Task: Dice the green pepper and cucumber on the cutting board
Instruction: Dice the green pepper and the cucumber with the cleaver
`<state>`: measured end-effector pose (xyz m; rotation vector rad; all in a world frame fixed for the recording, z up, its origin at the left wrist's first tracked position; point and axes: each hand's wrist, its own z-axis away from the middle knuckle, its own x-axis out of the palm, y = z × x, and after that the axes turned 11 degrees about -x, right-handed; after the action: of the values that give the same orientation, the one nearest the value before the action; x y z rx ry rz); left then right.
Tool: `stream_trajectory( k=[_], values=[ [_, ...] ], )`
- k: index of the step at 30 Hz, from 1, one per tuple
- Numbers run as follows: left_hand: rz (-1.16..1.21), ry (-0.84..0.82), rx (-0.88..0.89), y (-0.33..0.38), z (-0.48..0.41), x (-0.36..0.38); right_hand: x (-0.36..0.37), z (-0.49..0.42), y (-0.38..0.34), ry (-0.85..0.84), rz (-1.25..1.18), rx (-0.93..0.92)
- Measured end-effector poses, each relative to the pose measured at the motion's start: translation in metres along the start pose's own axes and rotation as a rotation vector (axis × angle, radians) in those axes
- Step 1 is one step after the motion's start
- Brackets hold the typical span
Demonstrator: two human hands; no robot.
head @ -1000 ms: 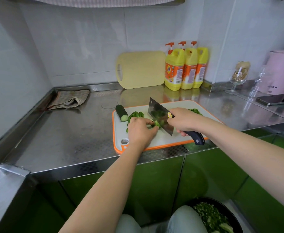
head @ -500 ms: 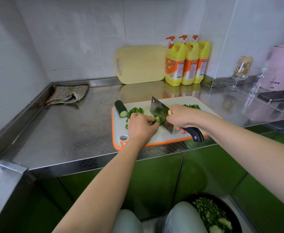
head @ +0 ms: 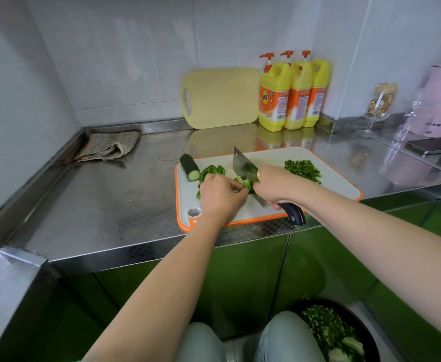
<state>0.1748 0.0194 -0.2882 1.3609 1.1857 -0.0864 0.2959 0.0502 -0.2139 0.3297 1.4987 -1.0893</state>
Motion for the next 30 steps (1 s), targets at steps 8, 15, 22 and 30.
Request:
stream_trajectory(
  k=[8,15,22,30],
  values=[
    [0.003,0.001,-0.013,-0.001,0.001,-0.003,0.008,-0.009,0.025,0.153,-0.166,0.017],
    [0.026,0.009,-0.006,-0.003,0.000,-0.001,-0.009,0.004,0.019,0.215,-0.207,-0.058],
    [0.041,0.013,0.002,-0.003,0.001,0.000,-0.017,0.022,0.005,0.081,-0.166,-0.011],
    [0.040,0.019,0.017,-0.002,0.000,-0.001,-0.018,0.025,0.001,0.079,-0.148,-0.008]
  ],
)
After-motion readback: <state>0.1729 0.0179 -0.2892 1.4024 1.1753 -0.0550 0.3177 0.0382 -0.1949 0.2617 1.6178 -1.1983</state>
